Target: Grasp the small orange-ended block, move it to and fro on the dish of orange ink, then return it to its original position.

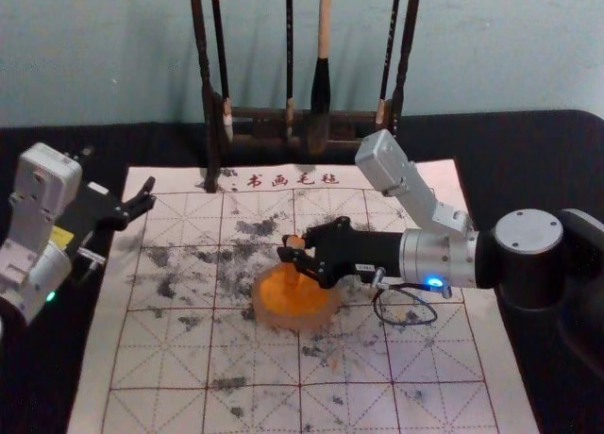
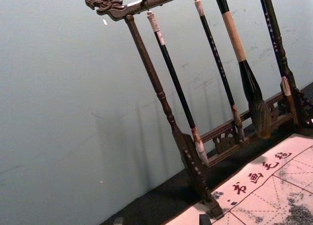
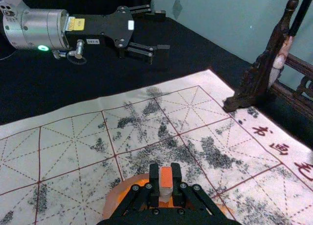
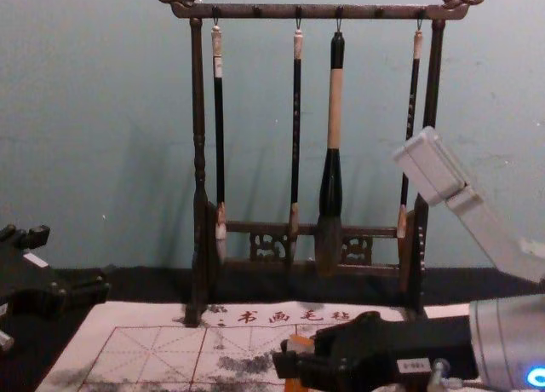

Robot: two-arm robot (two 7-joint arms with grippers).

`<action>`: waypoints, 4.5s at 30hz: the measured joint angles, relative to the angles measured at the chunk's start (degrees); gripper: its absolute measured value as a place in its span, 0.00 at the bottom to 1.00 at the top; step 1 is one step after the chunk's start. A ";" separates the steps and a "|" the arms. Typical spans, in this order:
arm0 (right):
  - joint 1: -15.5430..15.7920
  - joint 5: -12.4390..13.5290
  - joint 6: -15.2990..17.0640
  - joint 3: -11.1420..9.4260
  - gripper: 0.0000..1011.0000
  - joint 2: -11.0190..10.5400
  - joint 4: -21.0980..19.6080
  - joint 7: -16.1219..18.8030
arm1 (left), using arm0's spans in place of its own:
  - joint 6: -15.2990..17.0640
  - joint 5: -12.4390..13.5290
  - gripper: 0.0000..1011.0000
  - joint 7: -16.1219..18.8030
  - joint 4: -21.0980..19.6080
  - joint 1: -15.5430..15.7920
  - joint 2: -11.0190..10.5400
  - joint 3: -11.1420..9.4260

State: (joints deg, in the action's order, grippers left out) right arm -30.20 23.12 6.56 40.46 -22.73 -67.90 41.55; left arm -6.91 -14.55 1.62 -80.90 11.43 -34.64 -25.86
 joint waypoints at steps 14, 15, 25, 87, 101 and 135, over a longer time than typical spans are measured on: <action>0.94 -0.31 0.49 -0.65 0.11 -0.94 -1.26 -0.47 | 0.00 0.00 0.99 0.00 0.00 0.00 0.00 0.00; 0.97 -0.32 0.49 -0.68 0.11 -0.95 -1.31 -0.49 | 0.00 0.00 0.99 0.00 0.00 0.00 0.00 0.00; 2.21 -0.28 0.48 -1.97 0.11 -1.99 -5.03 -2.17 | 0.00 0.00 0.99 0.00 0.00 0.00 0.00 0.00; 26.40 -1.78 9.04 -20.70 0.11 -2.16 -27.47 -25.96 | 0.00 0.00 0.99 0.00 0.00 0.00 0.00 0.00; 25.40 -2.35 9.27 -21.14 0.11 -0.72 -25.63 -24.88 | 0.00 0.00 0.99 0.00 0.00 0.00 0.00 0.00; 23.24 -4.91 8.61 -19.56 0.11 1.68 -20.03 -23.97 | 0.00 0.00 0.99 0.00 0.00 0.00 0.00 0.00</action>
State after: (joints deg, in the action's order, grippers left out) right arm -6.96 18.21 15.16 20.89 -21.05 -87.93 17.58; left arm -6.91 -14.55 1.62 -80.90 11.43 -34.65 -25.86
